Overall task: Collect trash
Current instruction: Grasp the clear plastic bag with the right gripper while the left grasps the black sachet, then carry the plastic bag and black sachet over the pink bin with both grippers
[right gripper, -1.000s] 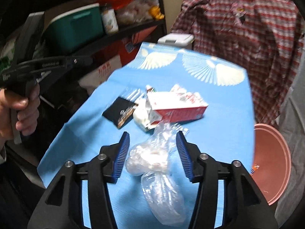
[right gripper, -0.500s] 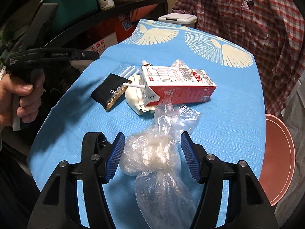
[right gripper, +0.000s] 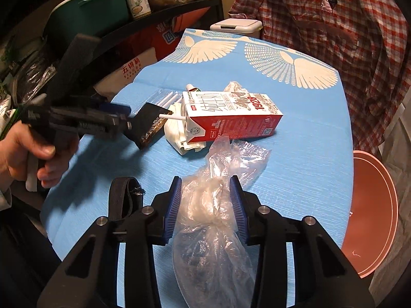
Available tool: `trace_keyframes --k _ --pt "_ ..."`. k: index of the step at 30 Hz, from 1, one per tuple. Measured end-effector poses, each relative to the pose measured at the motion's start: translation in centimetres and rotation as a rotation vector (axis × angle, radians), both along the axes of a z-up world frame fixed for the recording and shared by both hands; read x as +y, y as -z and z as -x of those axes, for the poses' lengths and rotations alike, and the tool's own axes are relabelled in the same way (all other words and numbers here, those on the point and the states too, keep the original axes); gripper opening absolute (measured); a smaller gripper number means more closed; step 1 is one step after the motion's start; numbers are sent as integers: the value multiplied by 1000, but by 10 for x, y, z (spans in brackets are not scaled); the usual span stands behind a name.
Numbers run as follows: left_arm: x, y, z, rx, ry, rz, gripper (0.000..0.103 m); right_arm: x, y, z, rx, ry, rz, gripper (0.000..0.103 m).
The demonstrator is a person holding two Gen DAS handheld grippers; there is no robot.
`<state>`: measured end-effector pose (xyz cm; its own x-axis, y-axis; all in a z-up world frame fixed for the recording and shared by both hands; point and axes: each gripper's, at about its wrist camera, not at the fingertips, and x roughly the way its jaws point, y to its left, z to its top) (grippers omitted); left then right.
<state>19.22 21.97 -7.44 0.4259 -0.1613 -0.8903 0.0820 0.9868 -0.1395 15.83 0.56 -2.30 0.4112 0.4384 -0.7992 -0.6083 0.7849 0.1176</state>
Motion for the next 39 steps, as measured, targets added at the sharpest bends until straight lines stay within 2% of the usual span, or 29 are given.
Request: trace_keyframes --k 3,5,8,12,16,21,25,28,39 --pt "-10 11 0 34 21 -69 86 -2 -3 2 -7 0 -5 38" --pt "-10 12 2 35 18 -77 85 -5 -5 4 -11 2 -9 38" --pt "-6 6 3 26 7 -47 75 -10 -10 4 -20 10 -20 38" --pt "-3 -6 7 -5 1 -18 54 -17 -16 4 -32 23 -36 38" --pt "-3 -19 12 -34 -6 -28 35 -21 -23 6 -45 33 -50 38" --pt "-5 -39 21 -75 -12 -65 19 -28 -32 12 -66 42 -63 38" --pt "1 -55 29 -112 -36 -60 8 -35 -39 17 -84 52 -74 38" --pt "7 -64 34 -127 -65 -42 6 -39 -44 20 -96 65 -83 38" --pt "3 -95 51 -209 -132 -40 5 -55 -64 26 -150 106 -114 38"
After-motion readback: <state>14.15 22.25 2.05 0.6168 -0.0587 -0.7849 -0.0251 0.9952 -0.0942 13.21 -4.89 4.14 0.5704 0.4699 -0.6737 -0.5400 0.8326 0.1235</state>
